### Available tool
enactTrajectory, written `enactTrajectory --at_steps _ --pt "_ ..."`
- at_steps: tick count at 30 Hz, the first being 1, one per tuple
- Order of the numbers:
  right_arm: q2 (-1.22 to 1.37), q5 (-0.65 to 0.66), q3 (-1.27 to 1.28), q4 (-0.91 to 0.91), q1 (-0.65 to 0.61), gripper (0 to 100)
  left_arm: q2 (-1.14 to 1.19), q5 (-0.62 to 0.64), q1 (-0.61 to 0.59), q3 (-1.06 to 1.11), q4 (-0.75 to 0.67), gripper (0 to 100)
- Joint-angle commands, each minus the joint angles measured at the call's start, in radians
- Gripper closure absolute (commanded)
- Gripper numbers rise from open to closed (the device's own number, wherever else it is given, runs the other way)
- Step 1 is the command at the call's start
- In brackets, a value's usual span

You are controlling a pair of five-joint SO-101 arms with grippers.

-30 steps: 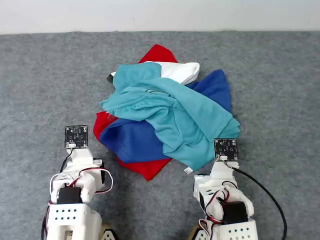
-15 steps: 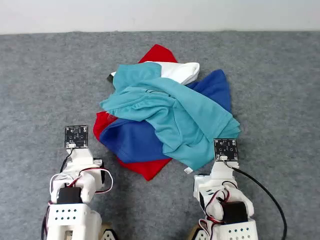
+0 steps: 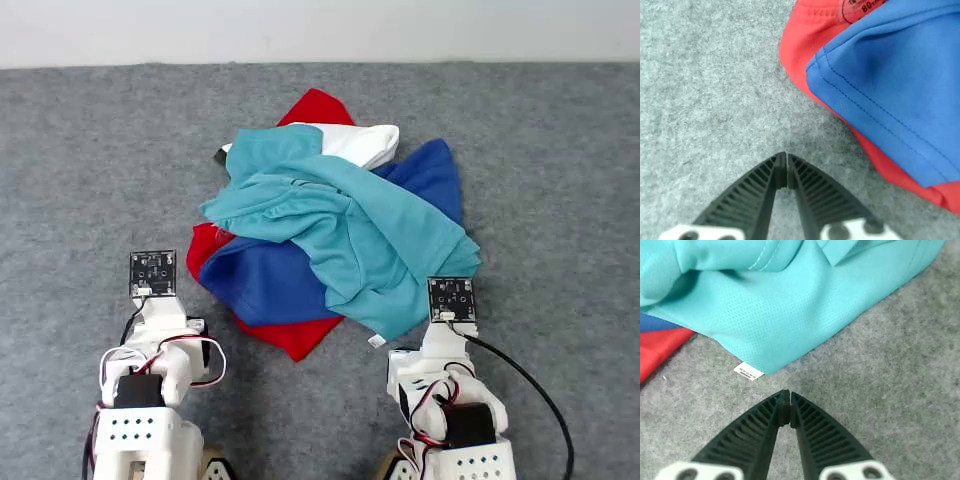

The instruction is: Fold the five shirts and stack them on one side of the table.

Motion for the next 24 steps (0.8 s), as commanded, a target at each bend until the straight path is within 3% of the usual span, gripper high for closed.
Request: enactTrajectory --at_steps 1,13,19,24 --pt "-0.013 0.008 0.011 0.007 0.007 99.0 -0.012 0.005 0.005 -0.007 -0.017 98" --pt "-0.013 0.008 0.011 0.007 0.007 99.0 -0.012 0.005 0.009 -0.007 -0.015 98" --pt "-0.013 0.008 0.011 0.007 0.007 99.0 -0.012 0.003 0.109 -0.007 -0.012 98" --pt "-0.013 0.008 0.011 0.007 0.007 99.0 -0.012 -0.061 0.115 -0.058 0.044 98"
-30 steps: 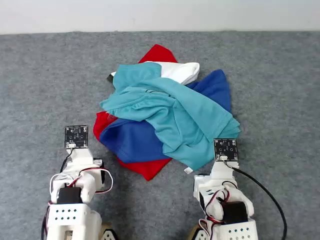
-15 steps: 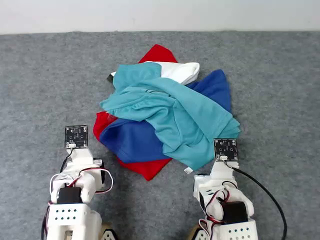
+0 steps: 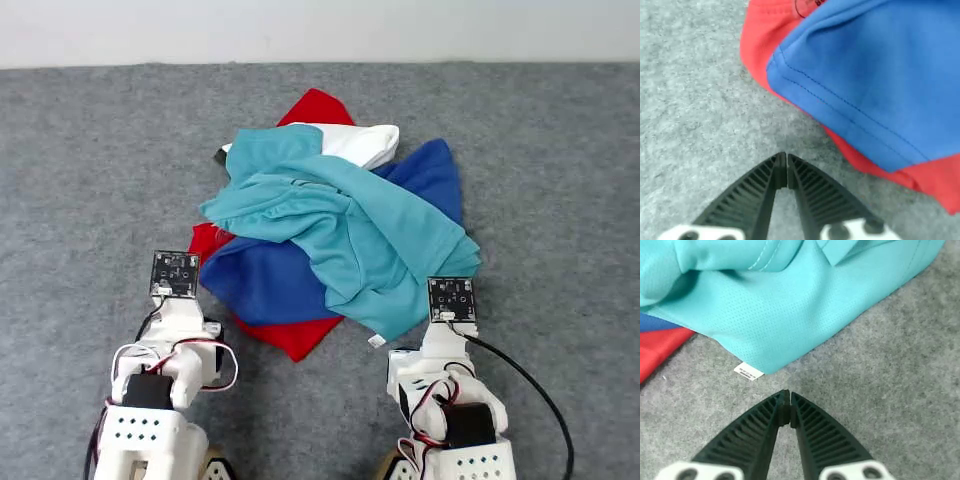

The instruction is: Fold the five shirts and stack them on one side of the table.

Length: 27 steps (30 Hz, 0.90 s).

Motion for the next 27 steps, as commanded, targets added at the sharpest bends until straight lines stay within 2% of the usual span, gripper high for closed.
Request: enactTrajectory --at_steps 1,5,8,15,21,27 --pt "-0.013 0.008 0.011 0.007 0.007 99.0 -0.012 -0.055 0.006 -0.094 0.069 98" --pt "-0.013 0.008 0.011 0.007 0.007 99.0 -0.003 0.003 0.017 -0.429 0.325 98" --pt "-0.013 0.008 0.011 0.007 0.007 99.0 0.038 0.006 0.058 -0.702 0.448 98" --pt "-0.013 0.008 0.011 0.007 0.007 99.0 0.528 0.005 0.173 -1.179 0.727 98" --pt "-0.013 0.008 0.011 0.007 0.007 99.0 0.898 -0.002 0.166 -1.405 0.764 98" --pt "-0.013 0.008 0.011 0.007 0.007 99.0 1.089 -0.298 0.167 -1.521 0.752 98"
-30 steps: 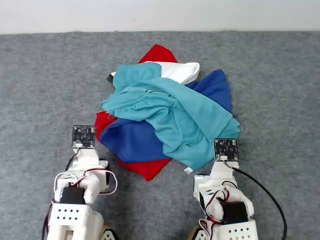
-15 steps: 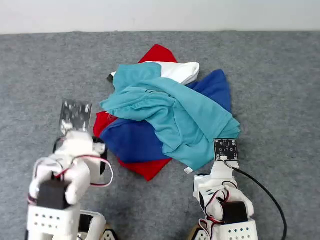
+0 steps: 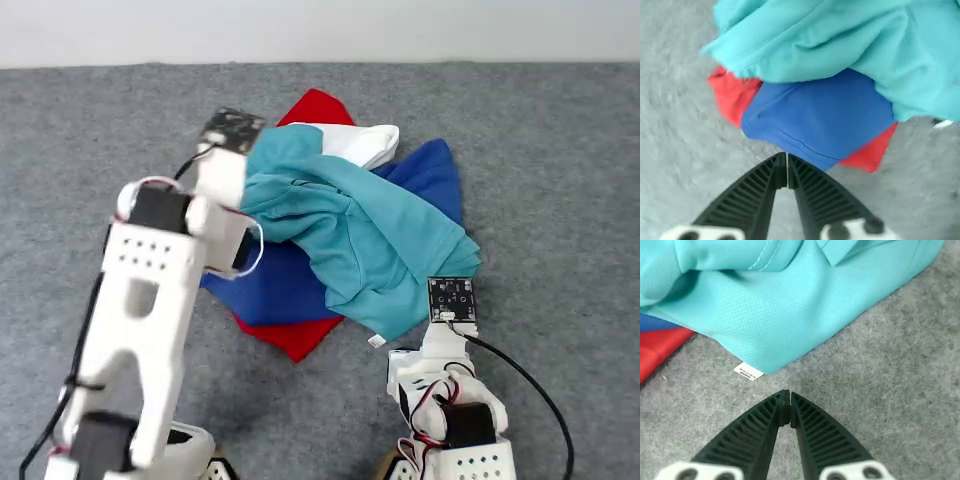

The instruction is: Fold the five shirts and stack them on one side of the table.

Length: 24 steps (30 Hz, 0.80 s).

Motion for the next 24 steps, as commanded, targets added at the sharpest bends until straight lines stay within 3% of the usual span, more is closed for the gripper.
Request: enactTrajectory --at_steps 1,6,10,13,18,24 --pt "-0.013 0.008 0.011 0.007 0.007 99.0 0.074 -0.163 0.0 -0.087 -0.017 98" --pt "-0.013 0.008 0.011 0.007 0.007 99.0 0.117 -0.242 0.009 -0.088 -0.095 94" --pt "-0.013 0.008 0.011 0.007 0.007 99.0 0.137 -0.253 0.015 -0.088 -0.123 73" --pt "-0.013 0.008 0.011 0.007 0.007 99.0 0.158 -0.25 0.035 -0.088 -0.147 63" --pt "-0.013 0.008 0.011 0.007 0.007 99.0 0.278 -0.252 0.077 -0.088 -0.196 62" --pt "-0.013 0.008 0.011 0.007 0.007 99.0 0.471 -0.219 0.055 -0.09 -0.377 62"
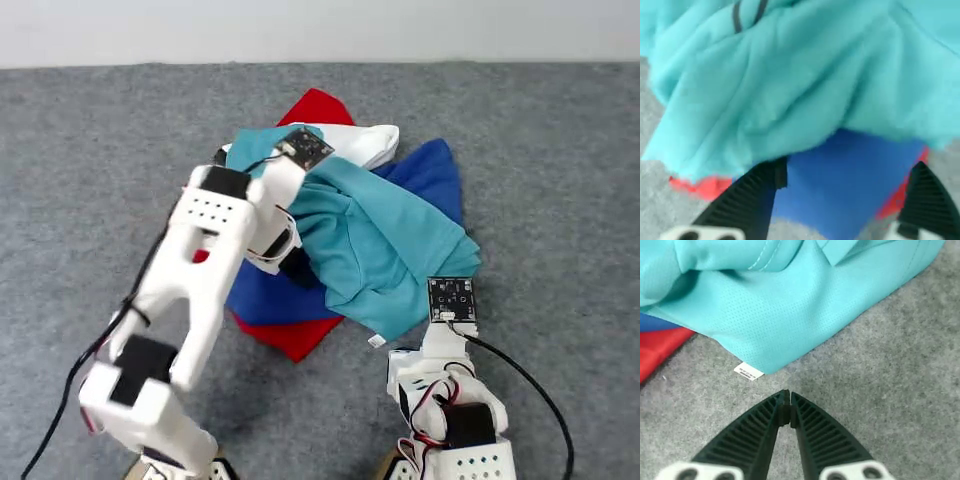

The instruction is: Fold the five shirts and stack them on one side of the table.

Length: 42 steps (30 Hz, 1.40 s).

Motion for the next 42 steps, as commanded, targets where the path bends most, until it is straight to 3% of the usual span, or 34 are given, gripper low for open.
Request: enactTrajectory --at_steps 1,6,12,20,32,38,42 --pt "-0.013 0.008 0.011 0.007 0.007 99.0 0.083 0.04 -0.018 -0.045 -0.124 62" --pt "-0.013 0.008 0.011 0.007 0.007 99.0 0.226 0.132 -0.037 -0.045 -0.239 66" --pt "-0.013 0.008 0.011 0.007 0.007 99.0 0.273 0.037 -0.006 -0.09 -0.132 100" --pt "-0.013 0.008 0.011 0.007 0.007 99.0 0.043 0.101 -0.051 -0.194 0.055 99" --pt "-0.013 0.008 0.011 0.007 0.007 99.0 -0.569 0.117 -0.285 -0.203 0.061 99" --pt "-0.013 0.008 0.011 0.007 0.007 99.0 -0.663 0.103 -0.497 -0.203 0.06 99" --pt "-0.013 0.008 0.011 0.007 0.007 99.0 -0.66 0.037 -0.505 -0.191 0.087 99"
